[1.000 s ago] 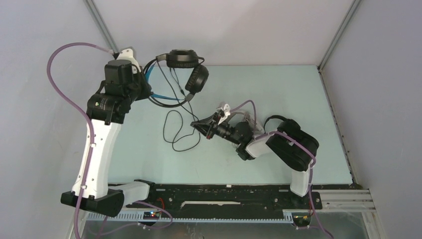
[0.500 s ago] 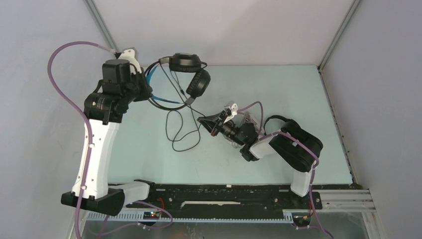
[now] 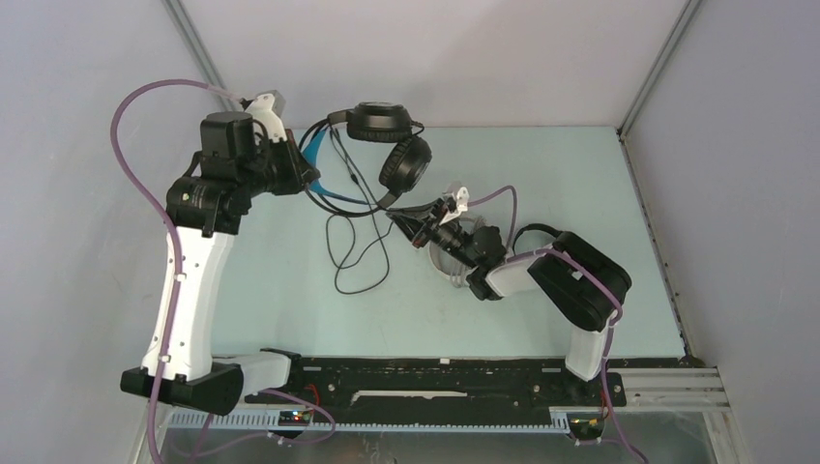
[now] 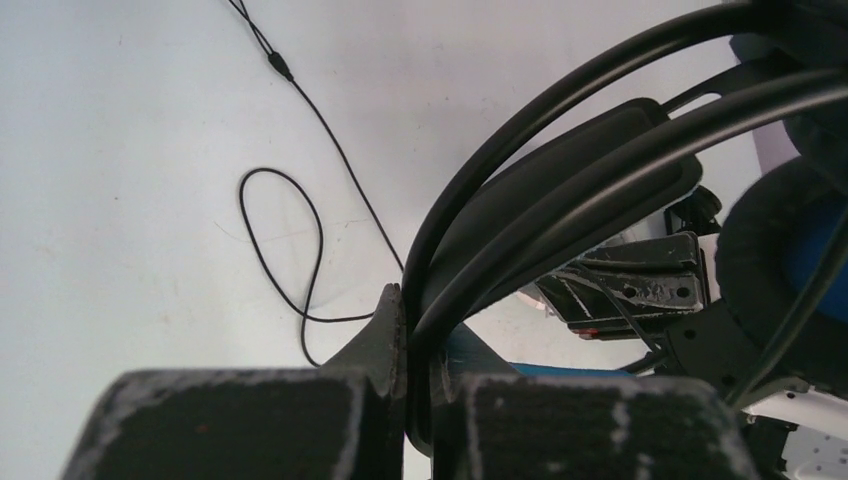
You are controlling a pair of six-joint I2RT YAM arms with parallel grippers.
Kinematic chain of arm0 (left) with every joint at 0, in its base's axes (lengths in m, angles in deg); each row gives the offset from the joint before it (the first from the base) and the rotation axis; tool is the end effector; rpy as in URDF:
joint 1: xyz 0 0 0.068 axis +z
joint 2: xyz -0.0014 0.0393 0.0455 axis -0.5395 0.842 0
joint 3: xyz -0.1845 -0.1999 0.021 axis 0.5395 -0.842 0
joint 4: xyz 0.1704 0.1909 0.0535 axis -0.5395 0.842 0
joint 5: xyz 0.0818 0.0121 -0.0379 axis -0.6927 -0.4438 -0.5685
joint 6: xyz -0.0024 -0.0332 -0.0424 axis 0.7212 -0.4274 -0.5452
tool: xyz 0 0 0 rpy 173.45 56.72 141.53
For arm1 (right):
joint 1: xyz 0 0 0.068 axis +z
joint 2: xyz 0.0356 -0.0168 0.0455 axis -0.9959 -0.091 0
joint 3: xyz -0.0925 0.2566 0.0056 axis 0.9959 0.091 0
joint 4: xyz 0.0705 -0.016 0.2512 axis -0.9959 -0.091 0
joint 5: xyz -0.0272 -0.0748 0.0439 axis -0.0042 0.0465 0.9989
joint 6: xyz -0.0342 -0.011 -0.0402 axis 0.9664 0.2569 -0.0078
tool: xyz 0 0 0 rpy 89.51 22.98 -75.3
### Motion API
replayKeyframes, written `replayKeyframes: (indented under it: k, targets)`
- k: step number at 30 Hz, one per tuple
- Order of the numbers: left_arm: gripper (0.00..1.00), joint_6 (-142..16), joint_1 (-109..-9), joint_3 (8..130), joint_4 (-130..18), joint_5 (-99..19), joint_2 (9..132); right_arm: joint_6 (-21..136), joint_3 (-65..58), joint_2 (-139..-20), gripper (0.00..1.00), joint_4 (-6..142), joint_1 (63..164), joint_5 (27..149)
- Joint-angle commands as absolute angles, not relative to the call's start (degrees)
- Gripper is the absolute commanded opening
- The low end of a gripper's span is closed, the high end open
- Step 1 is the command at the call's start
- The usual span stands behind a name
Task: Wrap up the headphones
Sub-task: Wrap the headphones cable around the headphones.
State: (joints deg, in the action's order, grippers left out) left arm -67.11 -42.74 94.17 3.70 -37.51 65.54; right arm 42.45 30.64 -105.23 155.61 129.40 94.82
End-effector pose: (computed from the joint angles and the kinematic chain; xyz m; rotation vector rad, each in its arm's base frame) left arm 0.2103 -0.0444 0.4716 0.0161 2.1260 -0.4684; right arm 0.2456 0.2549 0.2122 -0.4801 1.1818 1.1605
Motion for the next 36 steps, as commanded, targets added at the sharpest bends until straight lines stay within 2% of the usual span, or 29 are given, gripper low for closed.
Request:
replayKeyframes:
  k: [1,8,28,36]
  targets:
    - [0.0,-72.8,-42.4,98.5,-1.5,-33.4,63.6,45.3,26.5,-107.2,0.09,154.7,131.5,95.1]
    - [0.0,-72.8,-42.4,98.7,-0.6,-38.5,65.7,45.1,21.7,-111.5,0.2,154.8,135.7,94.8]
    - [0.0,-74.1,-42.4,102.9,0.2,-40.7,67.7,43.4,12.0,-121.9,0.47,155.4,140.7,94.8]
    - [0.0,-74.3,-42.4,102.8,0.5,-40.5,67.9,42.2,6.1,-127.2,0.5,155.3,142.8,95.7]
